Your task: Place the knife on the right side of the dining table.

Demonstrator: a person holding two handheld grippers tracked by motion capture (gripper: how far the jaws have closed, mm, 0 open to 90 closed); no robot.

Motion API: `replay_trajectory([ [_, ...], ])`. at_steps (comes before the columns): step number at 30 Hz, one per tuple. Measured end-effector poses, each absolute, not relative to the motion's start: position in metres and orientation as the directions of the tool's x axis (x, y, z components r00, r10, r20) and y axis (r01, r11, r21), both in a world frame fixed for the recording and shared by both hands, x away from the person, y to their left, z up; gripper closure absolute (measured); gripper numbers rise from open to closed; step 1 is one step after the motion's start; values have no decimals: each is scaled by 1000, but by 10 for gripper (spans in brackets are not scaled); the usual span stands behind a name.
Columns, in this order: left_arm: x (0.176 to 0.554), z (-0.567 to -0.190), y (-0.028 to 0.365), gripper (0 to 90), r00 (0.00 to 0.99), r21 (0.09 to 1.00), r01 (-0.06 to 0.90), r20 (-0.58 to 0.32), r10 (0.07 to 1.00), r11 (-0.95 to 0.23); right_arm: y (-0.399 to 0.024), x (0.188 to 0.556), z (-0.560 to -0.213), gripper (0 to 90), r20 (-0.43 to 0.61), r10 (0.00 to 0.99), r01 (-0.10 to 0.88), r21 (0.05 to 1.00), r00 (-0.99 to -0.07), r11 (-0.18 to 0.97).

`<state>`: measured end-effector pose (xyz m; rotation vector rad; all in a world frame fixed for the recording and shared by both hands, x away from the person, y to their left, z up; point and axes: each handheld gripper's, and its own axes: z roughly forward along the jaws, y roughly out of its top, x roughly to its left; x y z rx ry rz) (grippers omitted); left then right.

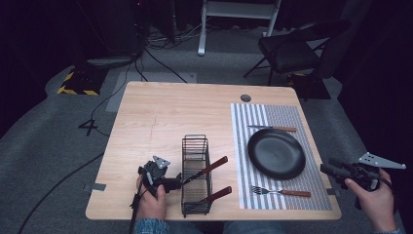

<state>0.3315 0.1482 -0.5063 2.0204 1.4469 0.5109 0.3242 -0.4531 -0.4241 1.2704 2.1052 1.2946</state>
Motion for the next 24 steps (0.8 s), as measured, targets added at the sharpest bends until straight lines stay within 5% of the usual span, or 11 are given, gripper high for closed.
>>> replay_trajectory([
  [24,332,-506,148,1,333,662,714,-32,942,-230,-447,325,-504,420,60,878,569,782,-475,255],
])
